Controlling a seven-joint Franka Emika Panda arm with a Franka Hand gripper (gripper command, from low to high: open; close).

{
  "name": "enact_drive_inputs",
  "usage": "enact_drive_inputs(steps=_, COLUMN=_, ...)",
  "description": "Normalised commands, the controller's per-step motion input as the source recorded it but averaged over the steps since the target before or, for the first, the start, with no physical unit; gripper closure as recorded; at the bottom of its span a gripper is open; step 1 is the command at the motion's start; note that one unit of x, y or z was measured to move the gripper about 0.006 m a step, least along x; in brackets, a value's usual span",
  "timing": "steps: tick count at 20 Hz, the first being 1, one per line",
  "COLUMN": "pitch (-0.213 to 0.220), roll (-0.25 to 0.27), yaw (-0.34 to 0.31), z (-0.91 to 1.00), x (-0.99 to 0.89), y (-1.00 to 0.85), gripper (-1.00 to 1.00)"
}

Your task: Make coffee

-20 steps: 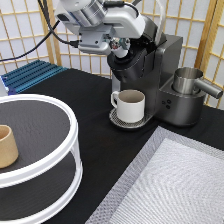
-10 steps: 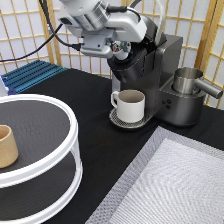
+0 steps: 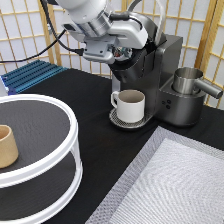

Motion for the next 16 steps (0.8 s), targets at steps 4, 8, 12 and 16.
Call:
enact_drive_inputs(steps=4, pitch=0.016, roll=-0.053, yaw=-0.044, z=-0.08, x=0.07, y=0.47, gripper=1.0)
enact_drive_inputs(steps=8, pitch=0.025, roll=-0.064, yaw=-0.032, z=0.0, x=0.11, y=0.41, gripper=1.0)
enact_drive_inputs(steps=12, pitch=0.021, roll=-0.091, yaw=-0.033, z=0.0, x=0.13, y=0.43, gripper=-1.0)
enact_drive_inputs(steps=16, pitch=0.01, roll=-0.117, yaw=-0.036, z=0.04, x=0.06, y=0.43, gripper=-1.0)
